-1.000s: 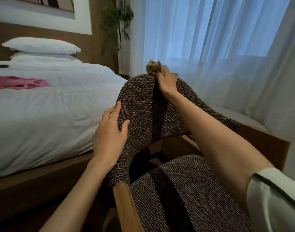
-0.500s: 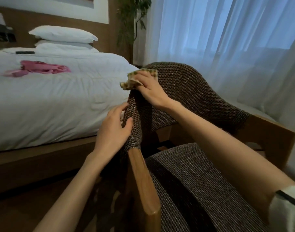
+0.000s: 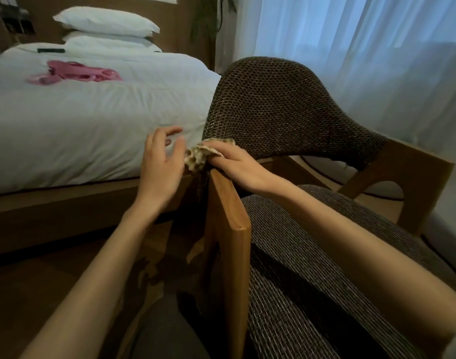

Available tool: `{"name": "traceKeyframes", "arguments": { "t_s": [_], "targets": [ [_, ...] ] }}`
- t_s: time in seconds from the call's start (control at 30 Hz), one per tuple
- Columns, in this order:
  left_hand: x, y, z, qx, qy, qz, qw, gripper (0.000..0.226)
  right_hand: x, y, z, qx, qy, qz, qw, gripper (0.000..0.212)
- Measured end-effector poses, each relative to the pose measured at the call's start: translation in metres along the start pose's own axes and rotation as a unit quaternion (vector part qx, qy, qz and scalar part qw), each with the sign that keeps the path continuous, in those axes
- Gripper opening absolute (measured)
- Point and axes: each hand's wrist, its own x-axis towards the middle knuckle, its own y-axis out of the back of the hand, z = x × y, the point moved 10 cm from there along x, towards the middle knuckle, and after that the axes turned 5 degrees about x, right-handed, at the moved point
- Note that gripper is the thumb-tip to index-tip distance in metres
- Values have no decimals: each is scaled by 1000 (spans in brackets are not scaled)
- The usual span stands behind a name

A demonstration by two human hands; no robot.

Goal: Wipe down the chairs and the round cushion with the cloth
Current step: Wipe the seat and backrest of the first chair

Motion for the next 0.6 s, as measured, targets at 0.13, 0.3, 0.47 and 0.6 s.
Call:
{"name": "traceKeyframes", "arguments": {
  "t_s": [0.13,0.3,0.47,0.6],
  "targets": [
    [2,-11,5,-28,8,-28,999,29,-33,-2,-7,102,-39,-5,994,30],
    [5,-18,26,-61,-11,-56,997,32,-55,0,-39,116,12,-8,993,26],
    [6,-20,39,-102,-24,-75,992,25,-103,-1,-62,84,70,-39,993,25],
    [6,-29,49,-113,-36,-87,989,19,-135,-5,-67,97,89,-7,991,24]
  ]
}}
